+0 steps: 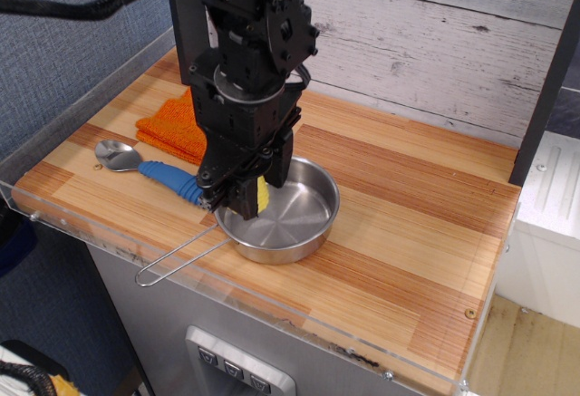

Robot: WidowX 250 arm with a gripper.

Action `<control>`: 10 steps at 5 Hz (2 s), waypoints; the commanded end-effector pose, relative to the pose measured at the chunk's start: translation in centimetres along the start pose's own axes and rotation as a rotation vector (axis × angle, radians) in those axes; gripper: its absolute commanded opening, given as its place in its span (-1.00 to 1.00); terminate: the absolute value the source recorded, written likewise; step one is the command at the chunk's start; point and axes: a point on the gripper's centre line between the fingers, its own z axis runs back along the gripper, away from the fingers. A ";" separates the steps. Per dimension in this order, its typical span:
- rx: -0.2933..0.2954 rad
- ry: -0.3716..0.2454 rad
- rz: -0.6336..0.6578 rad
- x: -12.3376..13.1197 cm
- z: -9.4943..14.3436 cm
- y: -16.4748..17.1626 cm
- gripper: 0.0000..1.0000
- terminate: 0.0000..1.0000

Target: Place the yellow lemon inside the pot

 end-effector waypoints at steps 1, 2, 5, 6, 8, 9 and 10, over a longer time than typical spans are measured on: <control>0.032 0.003 -0.011 1.4 -1.6 -0.6 -1.00 -1.00; 0.040 0.012 -0.029 2.0 -2.7 -1.0 -1.00 -1.00; 0.034 0.027 -0.011 1.5 -3.3 -1.8 -1.00 -1.00; 0.063 0.043 0.022 1.4 -3.3 -1.9 1.00 -1.00; 0.076 0.032 0.022 1.6 -3.2 -1.7 1.00 -1.00; 0.074 0.038 0.021 1.8 -2.6 -1.7 1.00 -1.00; 0.064 0.019 -0.018 2.1 0.5 -2.6 1.00 -1.00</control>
